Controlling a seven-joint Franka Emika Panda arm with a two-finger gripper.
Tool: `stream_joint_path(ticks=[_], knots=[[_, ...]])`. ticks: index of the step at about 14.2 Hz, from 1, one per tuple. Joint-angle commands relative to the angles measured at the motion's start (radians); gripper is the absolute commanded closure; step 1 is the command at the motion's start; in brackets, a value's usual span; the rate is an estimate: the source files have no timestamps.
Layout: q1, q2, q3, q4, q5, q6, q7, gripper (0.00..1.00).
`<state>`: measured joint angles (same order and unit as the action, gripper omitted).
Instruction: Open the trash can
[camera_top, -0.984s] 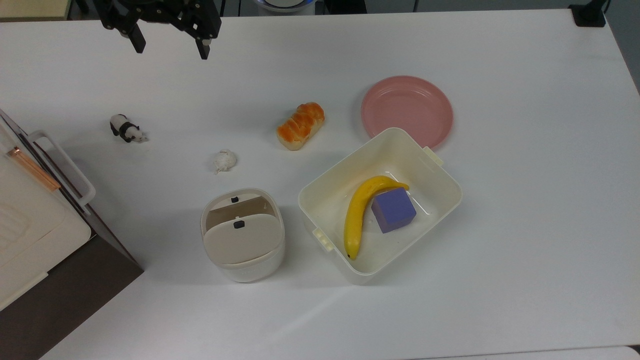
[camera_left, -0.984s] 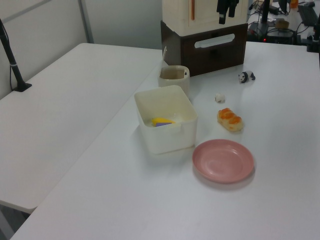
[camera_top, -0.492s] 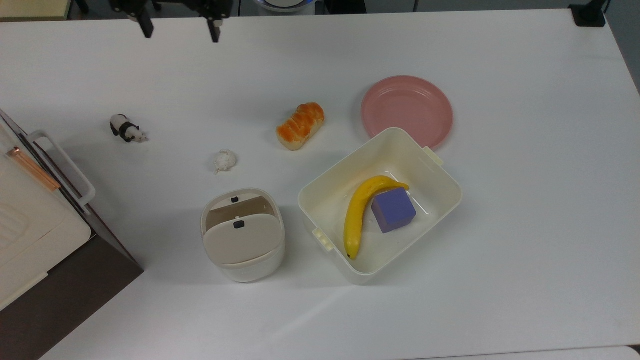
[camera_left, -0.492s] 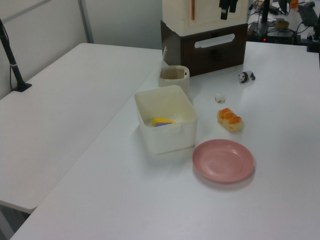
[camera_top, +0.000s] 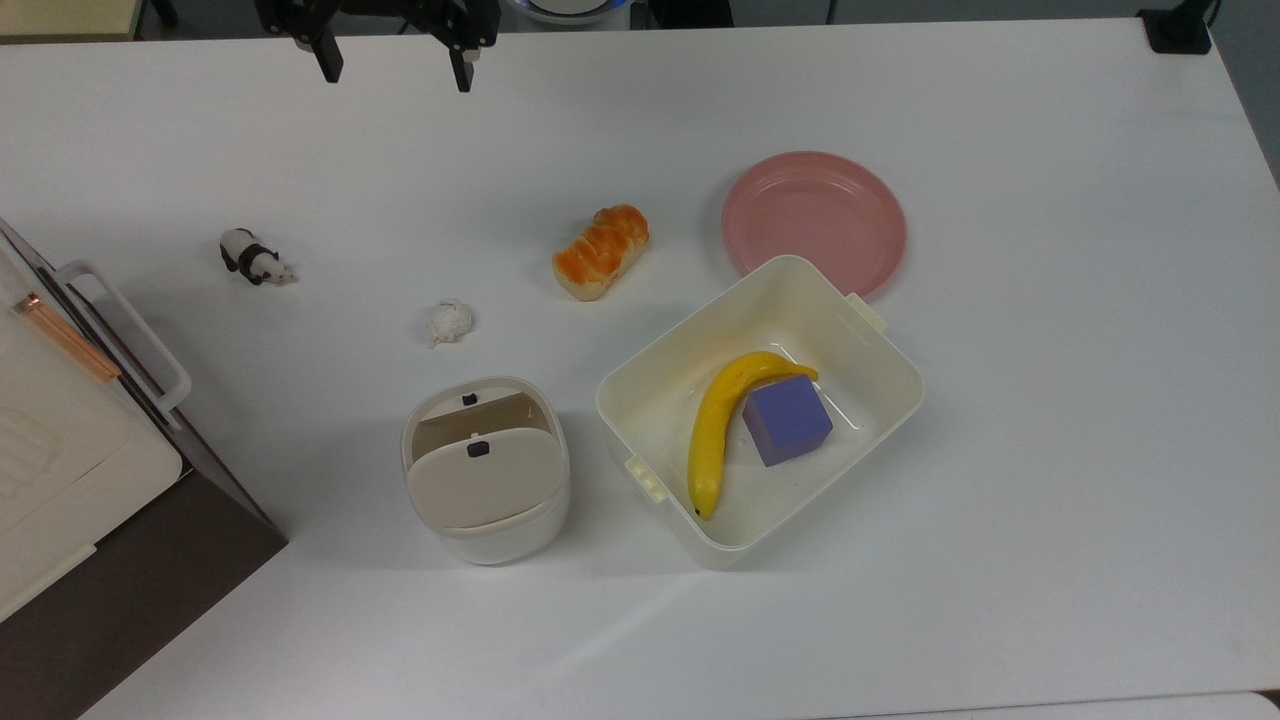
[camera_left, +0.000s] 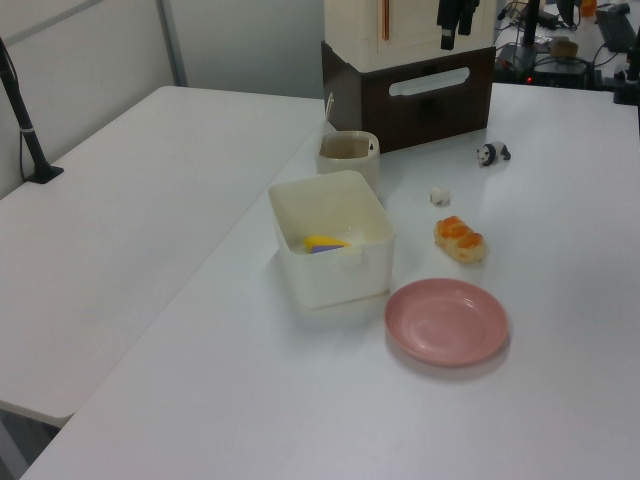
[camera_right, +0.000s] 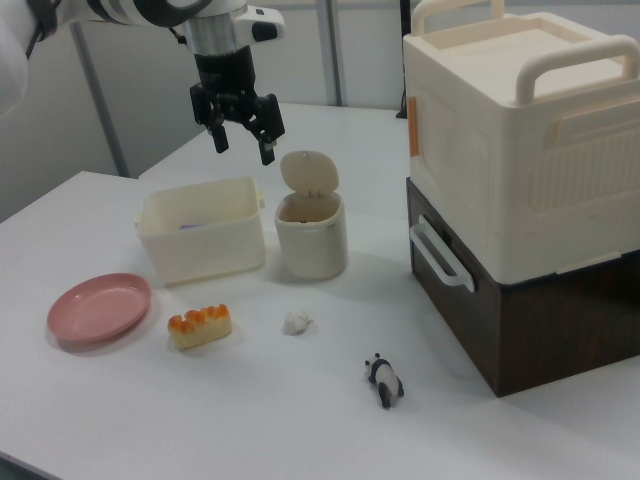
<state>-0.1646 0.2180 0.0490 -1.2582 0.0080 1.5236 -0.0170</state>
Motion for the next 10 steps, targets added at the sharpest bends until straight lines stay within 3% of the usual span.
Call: stream_joint_path(ticks=[1, 10], knots=[[0.017, -0.049, -0.014, -0.073, 0.007, 0.041, 0.054, 0.00], [0.019, -0.051, -0.011, -0.084, 0.009, 0.040, 0.054, 0.00]])
